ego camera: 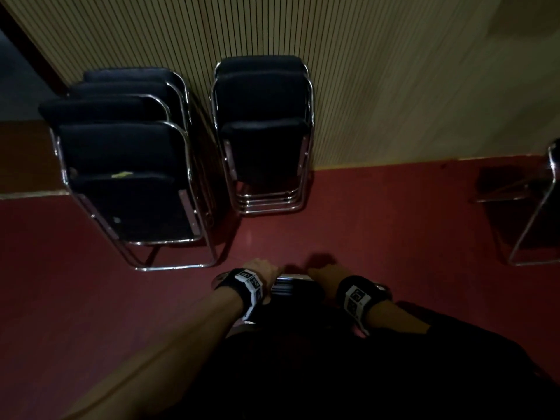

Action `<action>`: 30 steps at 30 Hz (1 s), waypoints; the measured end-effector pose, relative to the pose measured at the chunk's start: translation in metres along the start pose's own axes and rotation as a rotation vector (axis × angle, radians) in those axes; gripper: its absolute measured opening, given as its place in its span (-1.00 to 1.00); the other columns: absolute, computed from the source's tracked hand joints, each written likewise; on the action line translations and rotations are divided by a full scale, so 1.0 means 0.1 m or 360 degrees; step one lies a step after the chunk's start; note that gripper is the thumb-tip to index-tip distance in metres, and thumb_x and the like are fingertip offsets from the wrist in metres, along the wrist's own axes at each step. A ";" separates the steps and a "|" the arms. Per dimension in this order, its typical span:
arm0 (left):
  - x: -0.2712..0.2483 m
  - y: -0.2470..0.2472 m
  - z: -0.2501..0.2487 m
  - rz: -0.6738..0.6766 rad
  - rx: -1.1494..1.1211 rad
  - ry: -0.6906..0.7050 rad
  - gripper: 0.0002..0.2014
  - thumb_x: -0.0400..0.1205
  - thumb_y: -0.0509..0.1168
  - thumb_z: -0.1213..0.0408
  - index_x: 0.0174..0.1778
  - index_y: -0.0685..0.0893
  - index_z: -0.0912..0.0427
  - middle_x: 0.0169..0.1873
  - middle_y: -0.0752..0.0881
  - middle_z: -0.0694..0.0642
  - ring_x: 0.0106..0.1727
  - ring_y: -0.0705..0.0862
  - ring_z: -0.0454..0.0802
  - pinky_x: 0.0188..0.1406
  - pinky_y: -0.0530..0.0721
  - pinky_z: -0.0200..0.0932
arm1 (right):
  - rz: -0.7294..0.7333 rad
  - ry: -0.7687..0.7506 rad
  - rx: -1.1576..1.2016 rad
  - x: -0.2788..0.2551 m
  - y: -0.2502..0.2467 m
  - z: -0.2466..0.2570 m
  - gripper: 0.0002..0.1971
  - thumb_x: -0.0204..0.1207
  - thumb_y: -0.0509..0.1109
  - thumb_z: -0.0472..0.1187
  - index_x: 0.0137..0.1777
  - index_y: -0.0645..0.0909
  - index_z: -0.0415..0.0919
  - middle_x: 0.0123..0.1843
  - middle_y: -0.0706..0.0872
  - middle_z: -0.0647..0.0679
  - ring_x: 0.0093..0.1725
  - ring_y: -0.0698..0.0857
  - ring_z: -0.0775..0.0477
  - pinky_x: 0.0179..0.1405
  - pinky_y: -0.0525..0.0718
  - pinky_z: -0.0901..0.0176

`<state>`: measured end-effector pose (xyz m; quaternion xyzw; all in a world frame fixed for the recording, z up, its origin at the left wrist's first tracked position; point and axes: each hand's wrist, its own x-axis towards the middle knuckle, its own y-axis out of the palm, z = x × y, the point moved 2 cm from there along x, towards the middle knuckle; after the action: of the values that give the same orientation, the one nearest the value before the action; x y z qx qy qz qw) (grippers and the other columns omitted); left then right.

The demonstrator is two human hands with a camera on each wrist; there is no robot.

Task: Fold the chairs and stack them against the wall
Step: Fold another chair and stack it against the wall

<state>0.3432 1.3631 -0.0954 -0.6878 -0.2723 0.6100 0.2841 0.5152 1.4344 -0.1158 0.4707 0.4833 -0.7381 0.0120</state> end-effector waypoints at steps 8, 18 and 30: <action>0.73 -0.77 1.10 -0.0175 -0.0019 -0.0013 -0.36 0.32 0.59 0.22 0.35 0.58 0.03 0.13 0.74 0.16 0.12 0.74 0.22 -0.02 0.65 -0.06 | -0.0207 0.0007 0.0068 1.19 -1.11 -0.21 -0.28 0.35 0.62 -0.06 0.53 0.47 0.05 0.37 0.65 -0.16 0.29 0.70 -0.28 0.29 0.66 -0.09; 1.54 -1.63 1.99 -0.0118 -0.0142 -0.0126 -0.41 0.35 0.56 0.22 0.32 0.59 0.00 0.16 0.75 0.11 0.16 0.75 0.20 0.08 0.71 -0.04 | -0.0105 -0.0163 -0.0131 2.20 -2.32 -0.54 -0.52 0.35 0.56 0.01 0.24 0.52 0.00 0.18 0.74 -0.12 0.15 0.75 -0.29 0.12 0.67 0.00; 2.47 -2.58 2.42 -0.0197 -0.0361 -0.0191 -0.36 0.38 0.57 0.22 0.40 0.58 -0.05 0.22 0.73 0.14 0.22 0.73 0.21 0.13 0.65 -0.10 | 0.0072 -0.0306 -0.0149 3.00 -3.34 -1.32 -0.42 0.37 0.58 0.01 0.37 0.53 -0.08 0.29 0.73 -0.13 0.24 0.72 -0.24 0.17 0.61 0.06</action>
<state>0.1222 1.7331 -0.1006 -0.6597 -0.3980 0.5965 0.2247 0.2807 1.8394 -0.1050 0.4074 0.5032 -0.7559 0.0970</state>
